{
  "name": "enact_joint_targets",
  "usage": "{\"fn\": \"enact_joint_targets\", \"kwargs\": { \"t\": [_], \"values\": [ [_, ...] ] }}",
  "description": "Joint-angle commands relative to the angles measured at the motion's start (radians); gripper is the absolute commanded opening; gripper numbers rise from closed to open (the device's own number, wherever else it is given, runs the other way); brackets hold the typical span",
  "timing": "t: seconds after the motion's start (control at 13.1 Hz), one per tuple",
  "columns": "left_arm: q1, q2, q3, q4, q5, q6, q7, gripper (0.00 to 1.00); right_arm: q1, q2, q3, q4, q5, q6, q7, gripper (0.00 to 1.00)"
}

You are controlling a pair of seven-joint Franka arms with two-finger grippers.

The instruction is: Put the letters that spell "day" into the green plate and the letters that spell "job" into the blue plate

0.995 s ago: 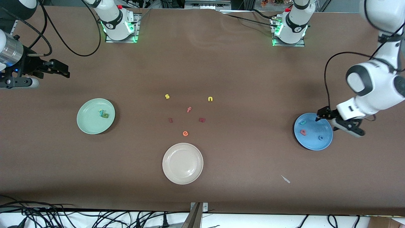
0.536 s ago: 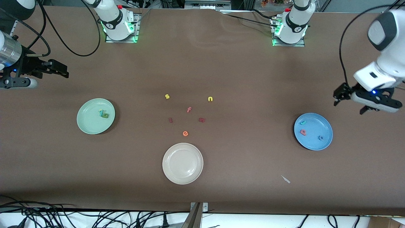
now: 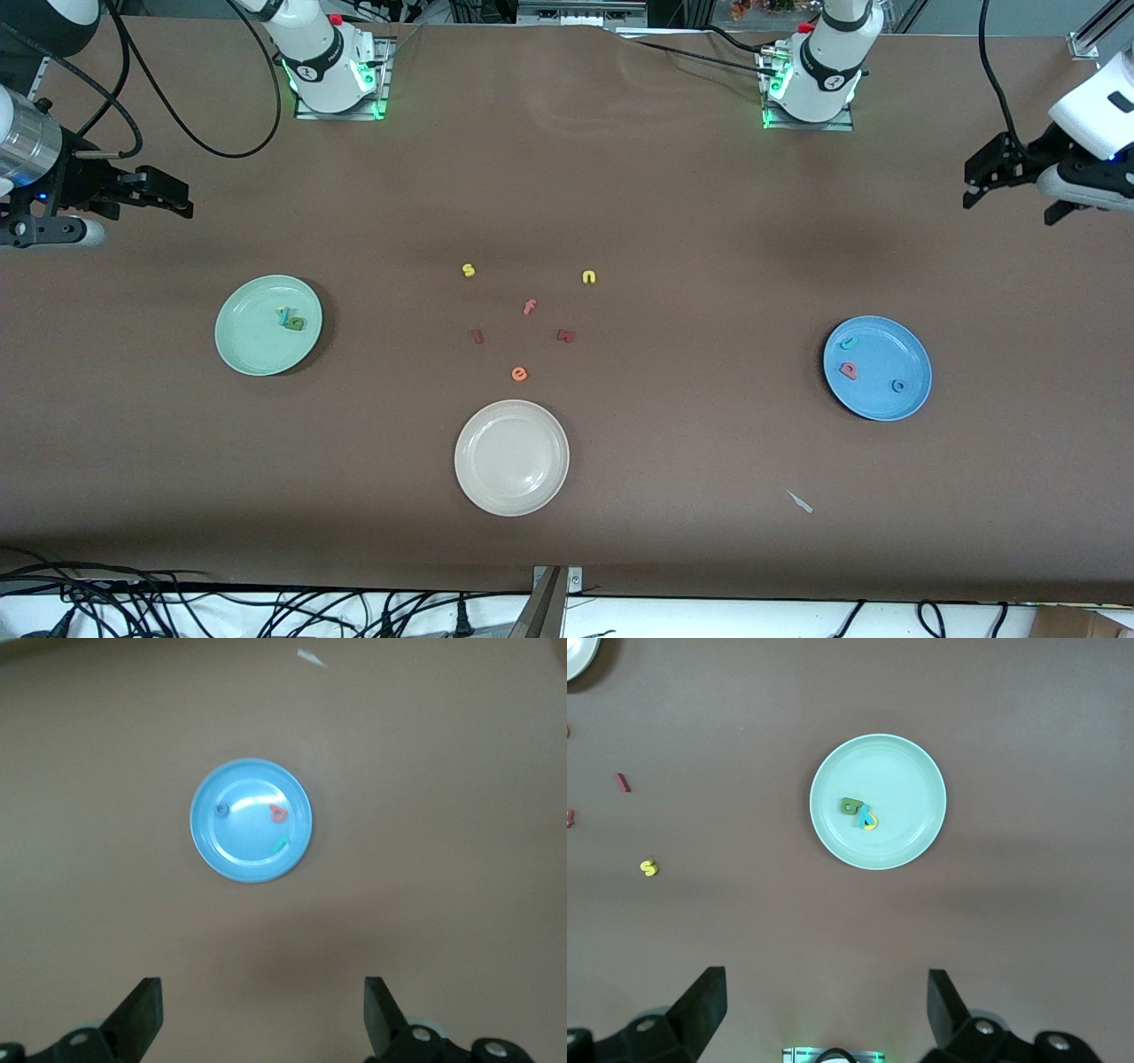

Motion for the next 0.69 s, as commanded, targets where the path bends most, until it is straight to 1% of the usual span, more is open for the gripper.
{"fn": "enact_joint_targets", "kwargs": {
  "t": [0.0,0.46,0.54,0.61],
  "values": [
    [0.014,0.002,-0.016,0.02,-0.073,-0.089,-0.099,1.0,-0.005,-0.009,0.008,-0.005,0.001,-0.003,0.01,1.0],
    [-0.005,0.017,-0.016,0.021,-0.059,-0.123,-0.107,1.0,-0.005,-0.009,0.008,-0.006,0.001,-0.003,0.01,1.0],
    [-0.015,0.025,-0.005,0.035,-0.058,-0.126,-0.102,1.0,-0.007,-0.009,0.008,-0.006,0.001,-0.003,0.01,1.0],
    [-0.028,0.038,0.002,0.071,-0.056,-0.151,-0.102,1.0,-0.007,-0.009,0.008,-0.006,0.001,-0.003,0.01,1.0]
  ]
}}
